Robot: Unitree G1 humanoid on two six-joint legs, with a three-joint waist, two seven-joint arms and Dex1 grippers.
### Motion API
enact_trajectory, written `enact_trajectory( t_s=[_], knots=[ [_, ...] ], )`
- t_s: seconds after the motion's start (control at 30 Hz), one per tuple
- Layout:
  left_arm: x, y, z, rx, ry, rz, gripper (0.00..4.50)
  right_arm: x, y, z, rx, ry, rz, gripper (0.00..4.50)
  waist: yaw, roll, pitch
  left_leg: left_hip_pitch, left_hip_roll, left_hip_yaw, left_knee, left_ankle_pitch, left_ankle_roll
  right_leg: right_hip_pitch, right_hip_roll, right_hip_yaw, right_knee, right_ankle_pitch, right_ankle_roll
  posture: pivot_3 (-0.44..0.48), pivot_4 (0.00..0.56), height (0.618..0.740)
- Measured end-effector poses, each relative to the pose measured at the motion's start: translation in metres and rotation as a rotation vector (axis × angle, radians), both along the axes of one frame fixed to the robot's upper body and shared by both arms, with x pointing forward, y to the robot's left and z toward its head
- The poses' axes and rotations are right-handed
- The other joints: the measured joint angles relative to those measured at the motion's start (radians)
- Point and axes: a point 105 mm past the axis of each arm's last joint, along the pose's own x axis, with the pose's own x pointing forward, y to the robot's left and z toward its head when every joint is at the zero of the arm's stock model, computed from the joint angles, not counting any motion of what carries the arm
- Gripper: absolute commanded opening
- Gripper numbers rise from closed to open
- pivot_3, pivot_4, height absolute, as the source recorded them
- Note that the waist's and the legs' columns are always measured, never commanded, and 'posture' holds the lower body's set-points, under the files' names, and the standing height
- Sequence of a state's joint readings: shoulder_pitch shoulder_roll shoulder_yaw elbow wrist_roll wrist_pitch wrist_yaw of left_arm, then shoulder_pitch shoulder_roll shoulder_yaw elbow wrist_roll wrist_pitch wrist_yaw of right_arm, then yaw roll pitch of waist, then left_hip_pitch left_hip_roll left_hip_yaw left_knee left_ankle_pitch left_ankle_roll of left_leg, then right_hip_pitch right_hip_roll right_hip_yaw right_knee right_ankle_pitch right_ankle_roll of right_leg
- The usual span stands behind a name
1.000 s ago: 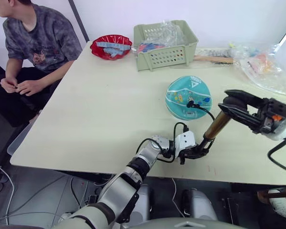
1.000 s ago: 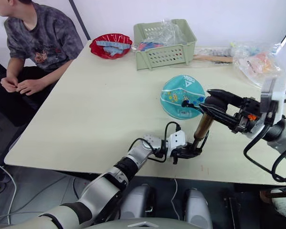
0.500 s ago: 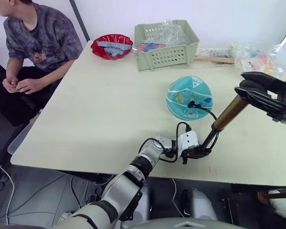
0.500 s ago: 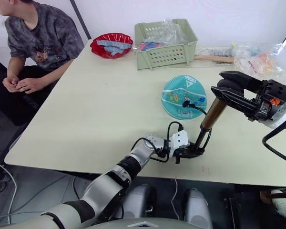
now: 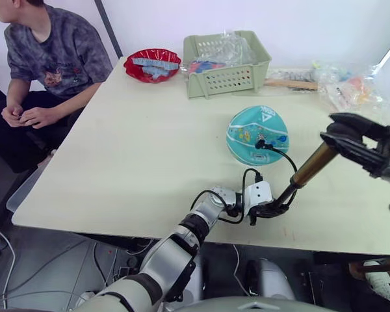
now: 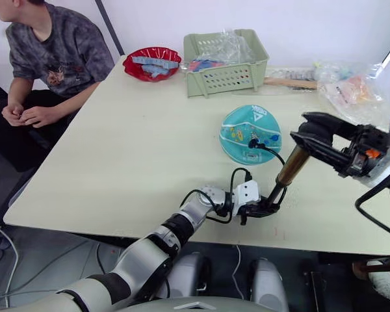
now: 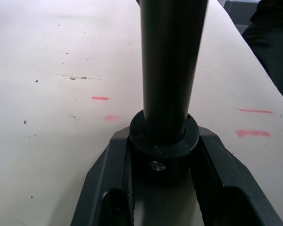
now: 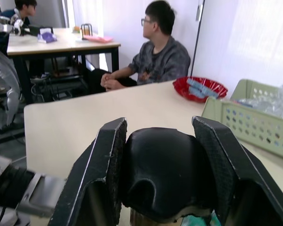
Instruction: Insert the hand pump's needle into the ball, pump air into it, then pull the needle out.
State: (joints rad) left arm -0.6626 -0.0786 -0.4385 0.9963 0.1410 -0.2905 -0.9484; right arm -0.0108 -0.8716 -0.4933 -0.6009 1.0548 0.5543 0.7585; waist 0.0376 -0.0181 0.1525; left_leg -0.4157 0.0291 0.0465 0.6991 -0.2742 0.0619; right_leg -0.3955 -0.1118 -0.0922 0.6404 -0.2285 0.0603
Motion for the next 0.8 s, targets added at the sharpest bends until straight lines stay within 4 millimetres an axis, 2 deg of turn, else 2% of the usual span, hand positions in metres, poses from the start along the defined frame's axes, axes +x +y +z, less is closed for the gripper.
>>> enact_trajectory(
  t_s=[0.3, 0.5, 0.67, 0.8],
  knots=[
    [0.002, 0.006, -0.004, 0.020, -0.004, 0.010, 1.13, 0.011, 0.007, -0.055, -0.024, 0.072, -0.059, 1.71, -0.001, -0.004, -0.010, 0.001, 0.005, 0.001, 0.000, 0.000, 0.000, 0.000, 0.004, 0.000, 0.000, 0.000, -0.001, 0.000, 0.150, 0.740],
    [0.001, 0.007, -0.006, 0.024, 0.005, 0.014, 1.13, 0.018, 0.016, -0.104, -0.017, 0.132, -0.123, 1.71, -0.002, -0.004, -0.022, 0.002, 0.008, 0.001, 0.000, 0.000, -0.001, 0.000, 0.006, 0.000, -0.001, -0.001, -0.003, 0.000, 0.150, 0.740],
    [0.000, 0.008, -0.009, 0.027, 0.012, 0.020, 1.13, 0.018, 0.022, -0.112, -0.001, 0.094, -0.135, 1.71, -0.007, -0.003, -0.031, 0.002, 0.009, 0.001, -0.001, 0.000, -0.001, 0.000, 0.007, -0.001, -0.001, -0.002, -0.004, 0.000, 0.150, 0.740],
    [0.001, 0.009, -0.008, 0.026, 0.007, 0.020, 1.13, 0.018, 0.020, -0.110, 0.004, 0.080, -0.148, 1.71, -0.011, -0.003, -0.031, 0.002, 0.009, 0.001, -0.001, -0.001, -0.001, 0.000, 0.007, -0.001, -0.001, -0.002, -0.004, 0.000, 0.150, 0.740]
  ],
)
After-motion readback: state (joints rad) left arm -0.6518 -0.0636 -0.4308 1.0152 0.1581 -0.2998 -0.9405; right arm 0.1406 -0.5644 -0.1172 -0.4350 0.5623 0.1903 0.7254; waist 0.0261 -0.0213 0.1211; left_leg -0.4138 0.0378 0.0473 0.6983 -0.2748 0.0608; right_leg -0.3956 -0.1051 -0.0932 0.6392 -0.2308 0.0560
